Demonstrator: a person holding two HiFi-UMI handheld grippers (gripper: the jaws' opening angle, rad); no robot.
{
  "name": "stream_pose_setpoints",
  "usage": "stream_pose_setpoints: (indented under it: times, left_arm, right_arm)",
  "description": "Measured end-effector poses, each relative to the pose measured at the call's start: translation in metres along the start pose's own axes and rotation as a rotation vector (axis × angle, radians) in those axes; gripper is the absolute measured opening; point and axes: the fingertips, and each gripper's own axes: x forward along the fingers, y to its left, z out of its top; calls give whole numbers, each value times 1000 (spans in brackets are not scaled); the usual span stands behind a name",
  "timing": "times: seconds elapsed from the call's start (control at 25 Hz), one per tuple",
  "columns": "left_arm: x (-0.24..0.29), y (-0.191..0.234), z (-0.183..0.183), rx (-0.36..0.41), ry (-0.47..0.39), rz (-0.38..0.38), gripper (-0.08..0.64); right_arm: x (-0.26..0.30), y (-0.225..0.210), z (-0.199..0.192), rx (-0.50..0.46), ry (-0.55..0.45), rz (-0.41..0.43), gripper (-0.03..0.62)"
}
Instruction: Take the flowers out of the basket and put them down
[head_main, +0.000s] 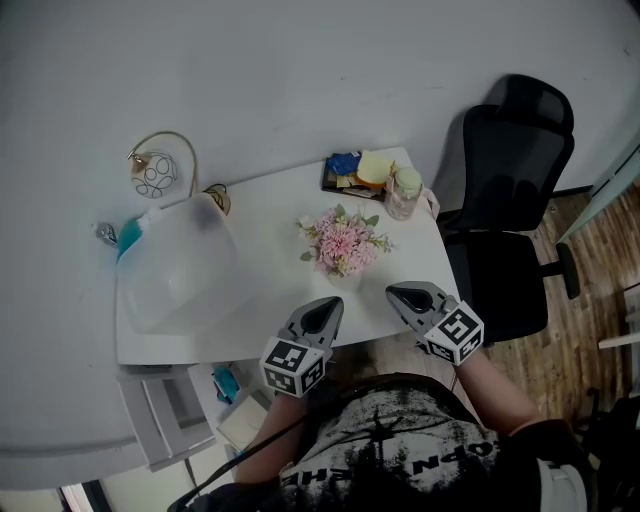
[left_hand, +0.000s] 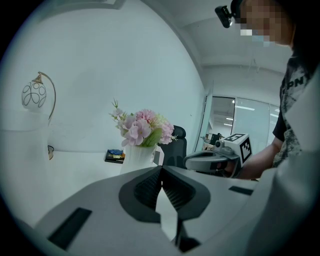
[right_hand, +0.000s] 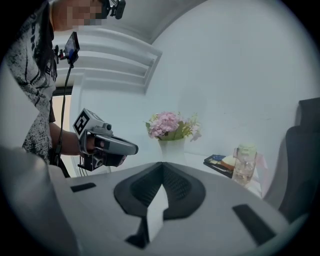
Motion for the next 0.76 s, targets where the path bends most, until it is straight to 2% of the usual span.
stream_pose_setpoints:
  times: [0.16, 0.76]
  left_arm:
    - [-1, 3, 0, -1, -1, 5, 14]
    - [-5, 4, -5, 2, 18, 9, 14]
  right_arm:
    - [5, 6, -4, -22, 15, 17, 15]
    - [21, 19, -9, -10, 42, 41, 15]
